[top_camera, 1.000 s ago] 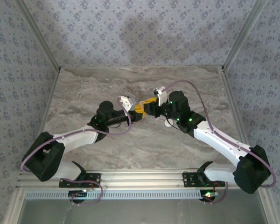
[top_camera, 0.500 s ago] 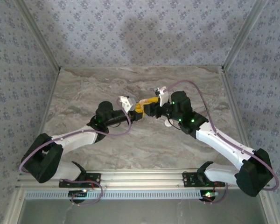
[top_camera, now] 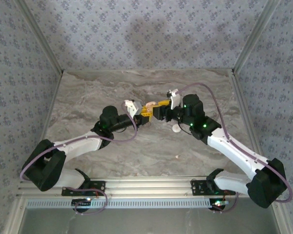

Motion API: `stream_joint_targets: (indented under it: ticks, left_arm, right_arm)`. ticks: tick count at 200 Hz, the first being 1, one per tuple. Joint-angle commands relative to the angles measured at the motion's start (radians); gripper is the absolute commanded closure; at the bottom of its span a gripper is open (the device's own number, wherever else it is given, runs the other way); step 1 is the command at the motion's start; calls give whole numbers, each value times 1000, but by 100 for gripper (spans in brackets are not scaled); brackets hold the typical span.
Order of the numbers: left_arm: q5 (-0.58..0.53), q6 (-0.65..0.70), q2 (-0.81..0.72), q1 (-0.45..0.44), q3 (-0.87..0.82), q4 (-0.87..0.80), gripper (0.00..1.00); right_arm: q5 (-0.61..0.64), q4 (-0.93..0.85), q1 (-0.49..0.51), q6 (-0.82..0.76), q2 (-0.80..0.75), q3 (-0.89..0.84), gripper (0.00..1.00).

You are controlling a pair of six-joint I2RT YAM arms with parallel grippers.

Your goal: Insert the wireless bluetooth earbuds into the charging case

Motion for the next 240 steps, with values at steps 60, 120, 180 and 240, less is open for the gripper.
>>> stream_joint_targets:
  ticks: [60,120,180,240]
  left_arm:
    - [-69,-25,-5,51,-27,11,83]
    - [-61,-23,-31,66,-69,-8,83]
    - [-66,7,-66,71,-82,-55,83]
    - [-62,10,-76,72,-80,-69,83]
  right_arm:
    - [146,-761,-67,241,-38,127,45]
    - [221,-1097,-51,267,120,61,46]
    - [266,-1227,-13,153,355,119,46]
    - [232,-1159,3,69,487,121,50]
